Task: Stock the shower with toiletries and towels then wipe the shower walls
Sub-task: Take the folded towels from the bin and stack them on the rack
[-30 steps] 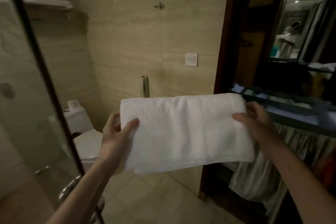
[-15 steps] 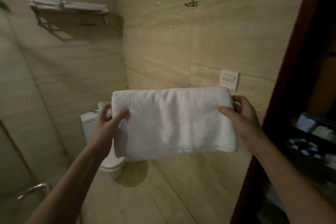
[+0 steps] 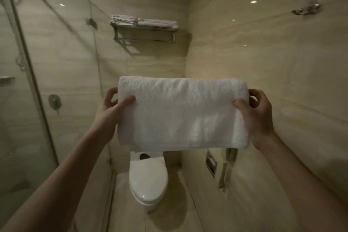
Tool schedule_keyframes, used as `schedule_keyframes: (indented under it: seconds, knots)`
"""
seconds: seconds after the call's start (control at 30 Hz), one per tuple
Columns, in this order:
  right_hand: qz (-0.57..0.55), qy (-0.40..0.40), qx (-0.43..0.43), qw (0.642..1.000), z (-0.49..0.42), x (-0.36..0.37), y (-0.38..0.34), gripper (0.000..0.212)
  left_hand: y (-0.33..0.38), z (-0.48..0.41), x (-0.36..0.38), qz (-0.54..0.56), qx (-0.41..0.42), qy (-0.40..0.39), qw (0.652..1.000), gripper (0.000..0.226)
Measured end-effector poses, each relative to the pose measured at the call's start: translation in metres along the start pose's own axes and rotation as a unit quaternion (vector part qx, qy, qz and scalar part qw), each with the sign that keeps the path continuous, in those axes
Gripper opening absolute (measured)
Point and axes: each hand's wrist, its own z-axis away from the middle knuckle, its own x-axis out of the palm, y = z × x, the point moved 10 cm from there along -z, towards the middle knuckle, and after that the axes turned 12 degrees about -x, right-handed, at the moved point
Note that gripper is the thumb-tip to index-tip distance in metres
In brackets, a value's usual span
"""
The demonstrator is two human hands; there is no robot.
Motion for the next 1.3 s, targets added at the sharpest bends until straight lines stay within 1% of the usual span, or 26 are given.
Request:
schedule_keyframes:
  seconds: [0.07,0.23,0.33,0.47,0.6,0.77,0.87,1.0,1.1,1.17,1.3]
  knots:
    - [-0.011,-0.017,-0.006,1.000,-0.034,0.027,0.014,0.027,0.005,-0.034,-0.006,-0.009,0.008,0.032,0.999,0.045]
    - [-0.045,-0.033,-0.015,0.998,-0.122,0.090,0.047,0.029,0.029,-0.118,-0.005,-0.004,0.030,0.084,0.996,0.026]
    - [-0.057,-0.041,-0.020,0.997,-0.176,0.124,0.060,0.033,0.046,-0.164,-0.001,-0.014,0.050,0.109,0.993,0.030]
    - [-0.088,-0.057,-0.035,0.994,-0.248,0.160,0.085,0.034,0.069,-0.232,0.012,-0.015,0.070,0.118,0.990,0.034]
    - [-0.134,-0.063,-0.051,0.988,-0.316,0.192,0.113,0.034,0.090,-0.298,0.032,-0.025,0.098,0.108,0.989,0.036]
    - [-0.169,-0.093,-0.060,0.979,-0.398,0.239,0.148,0.036,0.109,-0.371,0.048,-0.036,0.128,0.133,0.982,0.030]
    - [-0.180,-0.108,-0.068,0.975,-0.442,0.271,0.166,0.036,0.114,-0.413,0.050,-0.039,0.138,0.149,0.978,0.031]
    - [-0.185,-0.127,-0.084,0.971,-0.489,0.312,0.191,0.033,0.114,-0.469,0.047,-0.057,0.138,0.155,0.977,0.034]
    - [-0.185,-0.135,-0.089,0.969,-0.518,0.345,0.213,0.035,0.113,-0.512,0.042,-0.067,0.144,0.154,0.975,0.035]
    - [-0.187,-0.130,-0.093,0.969,-0.535,0.367,0.226,0.036,0.111,-0.542,0.036,-0.069,0.151,0.154,0.974,0.035]
    - [-0.190,-0.111,-0.097,0.971,-0.566,0.413,0.253,0.028,0.102,-0.609,0.025,-0.065,0.156,0.144,0.975,0.041]
